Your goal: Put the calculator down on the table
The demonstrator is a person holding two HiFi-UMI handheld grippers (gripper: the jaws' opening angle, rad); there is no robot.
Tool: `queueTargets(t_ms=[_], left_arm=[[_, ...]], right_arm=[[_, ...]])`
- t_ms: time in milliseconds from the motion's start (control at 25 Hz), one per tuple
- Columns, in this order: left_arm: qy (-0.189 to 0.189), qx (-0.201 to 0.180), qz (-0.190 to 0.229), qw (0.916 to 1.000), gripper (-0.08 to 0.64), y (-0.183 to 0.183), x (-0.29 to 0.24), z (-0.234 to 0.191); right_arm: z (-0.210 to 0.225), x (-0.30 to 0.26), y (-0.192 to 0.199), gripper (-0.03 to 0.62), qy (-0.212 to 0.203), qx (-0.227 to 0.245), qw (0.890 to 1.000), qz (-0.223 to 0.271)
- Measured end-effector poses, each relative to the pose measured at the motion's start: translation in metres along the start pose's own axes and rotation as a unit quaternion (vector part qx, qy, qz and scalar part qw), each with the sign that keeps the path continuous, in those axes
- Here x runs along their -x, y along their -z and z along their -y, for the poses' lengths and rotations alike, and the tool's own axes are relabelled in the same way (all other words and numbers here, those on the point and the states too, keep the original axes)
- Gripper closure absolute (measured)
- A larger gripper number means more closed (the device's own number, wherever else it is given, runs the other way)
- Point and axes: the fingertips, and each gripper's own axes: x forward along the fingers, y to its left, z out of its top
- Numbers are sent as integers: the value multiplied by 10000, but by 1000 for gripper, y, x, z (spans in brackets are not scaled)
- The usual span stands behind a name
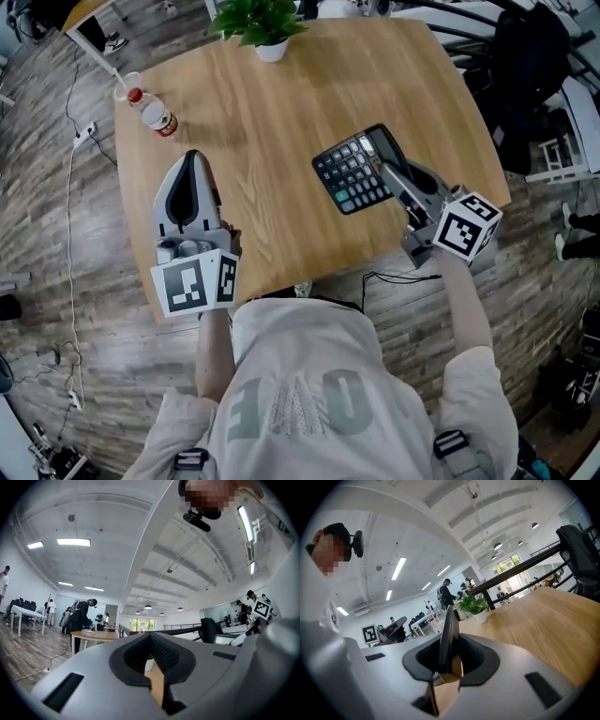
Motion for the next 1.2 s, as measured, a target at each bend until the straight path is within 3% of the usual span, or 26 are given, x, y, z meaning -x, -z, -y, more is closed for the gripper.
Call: queueTargets(t_ms=[280, 560, 880, 1200], left_arm=[[21, 165, -463, 9988, 551, 43, -22, 8], [36, 252, -768, 9967, 551, 70, -40, 10], [83, 418, -1080, 9932, 551, 98, -57, 13], [-51, 615, -1462, 9873, 551, 142, -56, 0]], right_arm=[[12, -58, 11, 502, -539, 401, 9939, -878], [14, -109, 29, 503, -1145, 880, 9709, -1911], [23, -138, 62, 503, -1684, 1130, 9188, -3388], [23, -168, 119, 503, -2219, 1133, 8661, -4334]])
